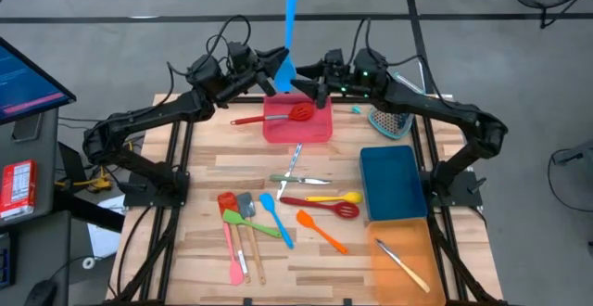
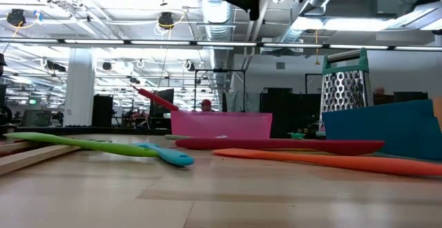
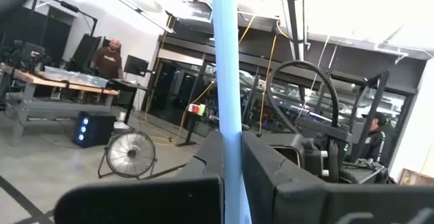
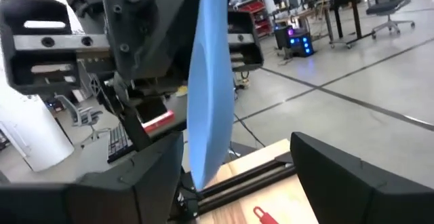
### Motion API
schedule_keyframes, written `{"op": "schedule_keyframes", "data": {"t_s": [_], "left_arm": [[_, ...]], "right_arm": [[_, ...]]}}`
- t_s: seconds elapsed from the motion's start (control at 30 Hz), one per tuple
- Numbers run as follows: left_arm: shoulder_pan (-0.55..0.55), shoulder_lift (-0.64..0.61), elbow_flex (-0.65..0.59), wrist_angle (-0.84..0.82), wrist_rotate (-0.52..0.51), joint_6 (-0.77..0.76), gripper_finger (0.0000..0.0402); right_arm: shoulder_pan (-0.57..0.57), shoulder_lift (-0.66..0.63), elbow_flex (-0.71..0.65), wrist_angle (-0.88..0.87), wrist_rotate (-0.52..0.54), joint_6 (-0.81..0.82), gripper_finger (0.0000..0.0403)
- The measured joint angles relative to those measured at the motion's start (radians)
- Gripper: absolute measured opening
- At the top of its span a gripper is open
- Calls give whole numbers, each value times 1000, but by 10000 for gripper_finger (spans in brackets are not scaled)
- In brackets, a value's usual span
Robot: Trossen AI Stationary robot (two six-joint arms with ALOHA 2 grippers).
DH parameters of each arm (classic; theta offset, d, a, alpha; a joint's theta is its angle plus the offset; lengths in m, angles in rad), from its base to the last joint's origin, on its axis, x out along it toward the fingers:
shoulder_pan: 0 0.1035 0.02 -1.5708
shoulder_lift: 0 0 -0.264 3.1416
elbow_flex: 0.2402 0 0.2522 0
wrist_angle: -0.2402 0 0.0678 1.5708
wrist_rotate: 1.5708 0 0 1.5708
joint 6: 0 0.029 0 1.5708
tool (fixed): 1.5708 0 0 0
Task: Pick & Place Kitchen Items
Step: Put the blue serving spoon into the red bin
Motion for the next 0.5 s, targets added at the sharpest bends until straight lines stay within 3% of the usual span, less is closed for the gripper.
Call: {"op": "schedule_keyframes", "data": {"t_s": [0.17,0.5], "left_arm": [[0,6,1,1,26,-35,8],[0,14,1,-4,152,-101,8]], "right_arm": [[-5,-4,2,4,-33,-26,260],[-14,-4,2,-7,-154,-18,172]]}}
